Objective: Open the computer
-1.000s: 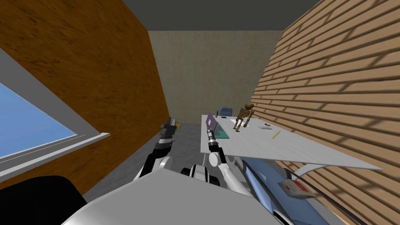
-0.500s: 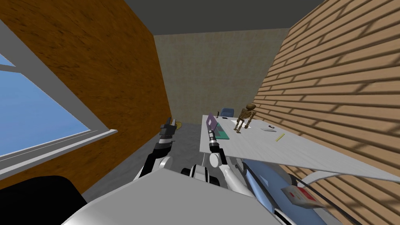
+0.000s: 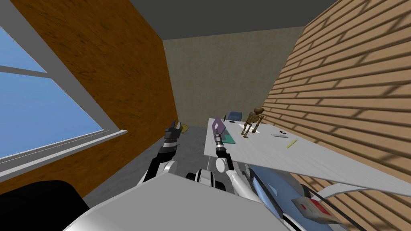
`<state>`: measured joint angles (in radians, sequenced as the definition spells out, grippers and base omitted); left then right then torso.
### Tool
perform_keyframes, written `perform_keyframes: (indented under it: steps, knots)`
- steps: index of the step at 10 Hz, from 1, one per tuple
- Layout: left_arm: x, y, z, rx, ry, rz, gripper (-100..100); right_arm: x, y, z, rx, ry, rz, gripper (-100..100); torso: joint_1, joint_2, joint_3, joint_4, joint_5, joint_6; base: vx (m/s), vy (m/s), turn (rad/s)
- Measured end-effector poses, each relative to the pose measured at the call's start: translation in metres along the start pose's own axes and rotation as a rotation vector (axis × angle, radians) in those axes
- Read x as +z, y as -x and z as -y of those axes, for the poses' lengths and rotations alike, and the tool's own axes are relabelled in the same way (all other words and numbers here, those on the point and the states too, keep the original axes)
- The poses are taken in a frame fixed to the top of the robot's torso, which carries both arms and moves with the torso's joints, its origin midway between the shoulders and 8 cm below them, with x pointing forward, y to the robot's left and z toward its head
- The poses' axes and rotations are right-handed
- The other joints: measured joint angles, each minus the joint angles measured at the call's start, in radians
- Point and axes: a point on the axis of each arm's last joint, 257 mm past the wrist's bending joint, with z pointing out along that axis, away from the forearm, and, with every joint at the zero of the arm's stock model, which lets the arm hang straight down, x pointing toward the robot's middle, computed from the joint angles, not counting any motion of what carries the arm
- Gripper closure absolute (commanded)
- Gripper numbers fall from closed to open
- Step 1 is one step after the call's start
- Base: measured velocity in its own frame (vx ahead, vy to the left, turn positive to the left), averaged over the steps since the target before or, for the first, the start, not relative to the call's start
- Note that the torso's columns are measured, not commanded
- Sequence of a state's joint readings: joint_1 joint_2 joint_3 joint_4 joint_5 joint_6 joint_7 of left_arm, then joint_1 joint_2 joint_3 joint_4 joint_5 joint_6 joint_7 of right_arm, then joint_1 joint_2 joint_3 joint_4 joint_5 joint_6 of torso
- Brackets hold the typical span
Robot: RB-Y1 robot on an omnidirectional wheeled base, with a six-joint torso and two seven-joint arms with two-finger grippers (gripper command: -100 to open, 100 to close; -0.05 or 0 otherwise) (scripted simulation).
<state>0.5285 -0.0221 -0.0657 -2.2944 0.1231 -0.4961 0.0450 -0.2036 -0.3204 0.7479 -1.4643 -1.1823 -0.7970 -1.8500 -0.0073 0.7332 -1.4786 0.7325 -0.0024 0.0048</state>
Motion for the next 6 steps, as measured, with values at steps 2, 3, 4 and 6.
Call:
perform_keyframes:
  steps: [2, 3, 4, 6]
  knots:
    - [0.000, 0.000, 0.000, 0.000, 0.000, 0.000, 0, -0.001, -0.004, -0.006, 0.012, 0.002, -0.009, -100, 0.001, -0.001, 0.000, -0.001, 0.000, -0.001, -0.005, -0.032, 0.025]
    - [0.000, 0.000, 0.000, 0.000, 0.000, 0.000, 0, -0.001, -0.005, -0.006, 0.014, 0.002, -0.011, -100, 0.005, 0.001, 0.000, 0.002, 0.001, -0.003, 0.017, 0.000, -0.032]
    - [0.000, 0.000, 0.000, 0.000, 0.000, 0.000, 0, 0.003, -0.004, -0.003, 0.015, 0.000, -0.011, -100, 0.008, 0.002, 0.001, 0.004, 0.003, -0.004, 0.041, 0.012, -0.027]
    - [0.000, 0.000, 0.000, 0.000, 0.000, 0.000, 0, 0.015, -0.004, 0.003, 0.015, -0.002, -0.005, -100, 0.009, 0.004, 0.002, 0.005, 0.003, -0.005, 0.030, 0.013, -0.010]
